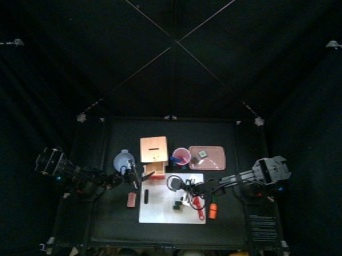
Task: Place sushi on board then cut the sushi with the knife then place the pieces on the plate
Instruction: Place the 4 sushi pieces on the plate
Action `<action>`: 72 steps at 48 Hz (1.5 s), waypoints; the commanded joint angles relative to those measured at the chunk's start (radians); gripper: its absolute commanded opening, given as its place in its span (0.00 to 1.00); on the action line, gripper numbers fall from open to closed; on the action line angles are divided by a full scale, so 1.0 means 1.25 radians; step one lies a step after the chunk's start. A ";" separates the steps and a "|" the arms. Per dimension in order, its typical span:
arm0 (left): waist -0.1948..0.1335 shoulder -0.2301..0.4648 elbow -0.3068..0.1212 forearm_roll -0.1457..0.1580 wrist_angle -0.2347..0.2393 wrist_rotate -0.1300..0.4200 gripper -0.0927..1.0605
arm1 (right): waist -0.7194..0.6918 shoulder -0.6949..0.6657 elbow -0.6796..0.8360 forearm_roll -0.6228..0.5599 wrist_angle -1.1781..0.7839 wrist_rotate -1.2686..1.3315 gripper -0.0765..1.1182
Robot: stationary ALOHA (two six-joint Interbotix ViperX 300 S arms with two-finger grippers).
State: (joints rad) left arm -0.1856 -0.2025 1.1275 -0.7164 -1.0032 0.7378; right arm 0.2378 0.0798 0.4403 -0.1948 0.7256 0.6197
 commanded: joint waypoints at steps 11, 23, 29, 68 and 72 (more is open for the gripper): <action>0.001 0.000 -0.017 0.002 -0.004 -0.001 0.82 | 0.012 0.013 -0.027 -0.004 -0.029 0.000 0.88; 0.001 0.000 -0.016 0.001 -0.004 -0.001 0.82 | 0.009 0.055 -0.036 -0.025 -0.038 -0.001 0.88; 0.002 0.000 -0.016 0.001 -0.004 -0.001 0.82 | 0.007 0.070 -0.042 -0.033 -0.053 -0.002 0.88; 0.002 0.000 -0.007 -0.020 -0.004 -0.001 0.82 | 0.009 0.102 -0.079 -0.071 -0.021 0.000 0.50; 0.002 0.000 -0.007 -0.020 -0.004 -0.001 0.82 | 0.009 0.092 -0.081 -0.070 0.001 0.000 0.50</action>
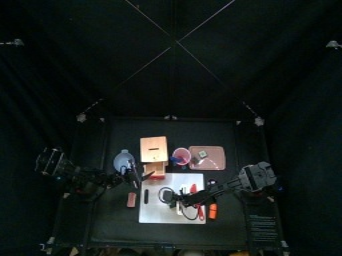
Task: Place sushi on board then cut the sushi with the knife then place the pieces on the plate
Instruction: Place the 4 sushi pieces on the plate
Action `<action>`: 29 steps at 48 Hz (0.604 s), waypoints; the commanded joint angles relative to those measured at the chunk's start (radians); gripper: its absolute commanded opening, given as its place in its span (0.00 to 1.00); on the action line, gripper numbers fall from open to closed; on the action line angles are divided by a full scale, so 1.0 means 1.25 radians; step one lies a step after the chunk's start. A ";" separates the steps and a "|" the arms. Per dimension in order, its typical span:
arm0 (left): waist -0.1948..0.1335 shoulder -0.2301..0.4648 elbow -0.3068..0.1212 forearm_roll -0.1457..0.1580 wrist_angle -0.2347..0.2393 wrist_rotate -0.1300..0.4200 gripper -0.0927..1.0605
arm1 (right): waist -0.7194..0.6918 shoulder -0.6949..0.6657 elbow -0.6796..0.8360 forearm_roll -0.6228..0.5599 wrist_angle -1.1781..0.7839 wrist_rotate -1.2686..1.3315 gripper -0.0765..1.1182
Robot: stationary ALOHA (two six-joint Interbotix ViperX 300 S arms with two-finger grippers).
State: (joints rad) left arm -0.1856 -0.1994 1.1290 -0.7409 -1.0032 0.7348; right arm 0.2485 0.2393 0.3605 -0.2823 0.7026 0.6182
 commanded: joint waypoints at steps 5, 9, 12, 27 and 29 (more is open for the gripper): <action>0.002 -0.002 -0.010 0.001 -0.004 0.001 0.82 | -0.001 -0.056 -0.021 -0.001 0.034 0.000 0.50; 0.002 -0.002 -0.011 0.001 -0.004 0.001 0.82 | -0.006 -0.075 -0.026 0.006 0.042 -0.001 0.50; 0.002 -0.002 -0.012 0.002 -0.004 0.001 0.82 | -0.013 -0.087 -0.027 0.031 0.043 -0.005 0.50; 0.002 -0.004 -0.011 0.000 -0.004 0.002 0.82 | -0.119 -0.140 -0.006 0.269 -0.027 -0.366 0.50; 0.004 -0.004 -0.011 0.000 -0.004 0.002 0.82 | -0.121 -0.130 -0.015 0.271 -0.006 -0.421 0.50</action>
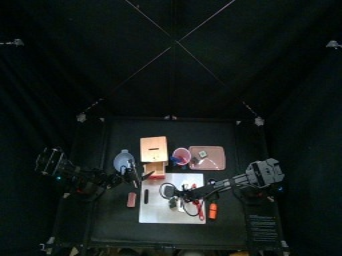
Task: Place sushi on board then cut the sushi with the knife then place the pieces on the plate
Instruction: Place the 4 sushi pieces on the plate
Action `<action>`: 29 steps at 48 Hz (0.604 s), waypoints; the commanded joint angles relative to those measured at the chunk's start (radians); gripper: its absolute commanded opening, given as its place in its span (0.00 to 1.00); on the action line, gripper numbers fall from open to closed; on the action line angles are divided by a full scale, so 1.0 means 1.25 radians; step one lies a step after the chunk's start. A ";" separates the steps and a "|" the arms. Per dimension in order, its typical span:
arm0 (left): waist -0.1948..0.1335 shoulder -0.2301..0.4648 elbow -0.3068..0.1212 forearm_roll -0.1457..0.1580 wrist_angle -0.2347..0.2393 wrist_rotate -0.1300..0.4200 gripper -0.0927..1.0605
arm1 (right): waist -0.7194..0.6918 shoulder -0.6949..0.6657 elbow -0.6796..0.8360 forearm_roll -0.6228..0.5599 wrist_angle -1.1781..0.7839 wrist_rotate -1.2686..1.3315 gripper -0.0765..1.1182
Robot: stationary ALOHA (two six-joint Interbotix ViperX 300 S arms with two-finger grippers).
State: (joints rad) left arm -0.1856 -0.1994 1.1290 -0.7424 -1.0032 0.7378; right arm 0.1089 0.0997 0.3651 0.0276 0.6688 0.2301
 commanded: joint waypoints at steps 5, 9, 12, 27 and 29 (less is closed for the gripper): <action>0.004 -0.004 -0.010 0.001 -0.004 0.000 0.82 | -0.017 0.023 -0.075 0.042 0.101 -0.206 0.50; 0.009 -0.005 -0.013 0.001 -0.004 0.000 0.82 | -0.018 0.064 -0.135 0.042 0.180 -0.261 0.51; 0.010 -0.007 -0.016 0.001 -0.004 -0.001 0.82 | -0.017 0.090 -0.175 0.050 0.220 -0.310 0.51; 0.012 -0.009 -0.022 0.000 -0.004 -0.001 0.82 | -0.018 0.153 -0.277 0.148 0.281 -0.418 0.64; 0.013 -0.009 -0.023 0.000 -0.004 -0.001 0.82 | -0.017 0.157 -0.279 0.142 0.280 -0.418 0.66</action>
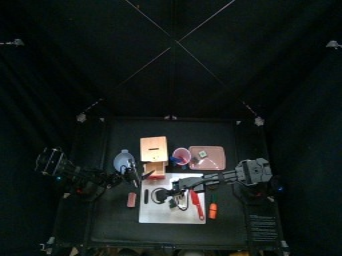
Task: Place sushi on board then cut the sushi with the knife then place the pieces on the plate
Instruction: Place the 4 sushi pieces on the plate
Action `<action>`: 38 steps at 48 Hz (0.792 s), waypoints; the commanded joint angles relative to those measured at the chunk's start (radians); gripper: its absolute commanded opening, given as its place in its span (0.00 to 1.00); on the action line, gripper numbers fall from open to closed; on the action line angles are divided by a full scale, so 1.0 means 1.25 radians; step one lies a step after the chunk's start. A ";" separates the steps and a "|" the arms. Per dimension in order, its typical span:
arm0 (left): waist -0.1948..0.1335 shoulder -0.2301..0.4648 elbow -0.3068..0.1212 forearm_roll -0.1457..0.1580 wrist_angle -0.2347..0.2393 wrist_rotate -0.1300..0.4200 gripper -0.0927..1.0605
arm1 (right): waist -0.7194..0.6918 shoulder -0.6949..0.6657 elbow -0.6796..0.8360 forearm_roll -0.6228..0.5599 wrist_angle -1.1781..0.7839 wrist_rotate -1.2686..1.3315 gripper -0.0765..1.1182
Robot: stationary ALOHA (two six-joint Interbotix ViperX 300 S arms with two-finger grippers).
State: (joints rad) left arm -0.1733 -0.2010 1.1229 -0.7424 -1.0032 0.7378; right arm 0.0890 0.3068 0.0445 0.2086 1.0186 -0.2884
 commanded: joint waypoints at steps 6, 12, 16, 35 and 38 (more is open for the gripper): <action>0.006 -0.010 -0.018 0.000 -0.004 -0.001 0.82 | 0.000 -0.002 -0.020 -0.032 -0.004 -0.001 0.68; 0.006 -0.009 -0.018 -0.001 -0.004 -0.001 0.82 | 0.000 -0.001 -0.007 -0.052 -0.028 0.002 0.68; 0.006 -0.009 -0.018 -0.004 -0.004 -0.001 0.82 | -0.001 0.001 0.002 -0.049 -0.044 -0.004 0.68; 0.005 -0.009 -0.016 -0.020 -0.004 -0.001 0.82 | -0.001 0.018 0.016 -0.037 -0.045 -0.007 0.68; 0.005 -0.009 -0.015 -0.022 -0.004 -0.001 0.82 | 0.000 0.022 0.016 -0.039 -0.048 -0.009 0.68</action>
State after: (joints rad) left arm -0.1687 -0.2010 1.1229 -0.7685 -1.0032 0.7378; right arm 0.0905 0.3543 0.0752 0.1595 0.9649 -0.2961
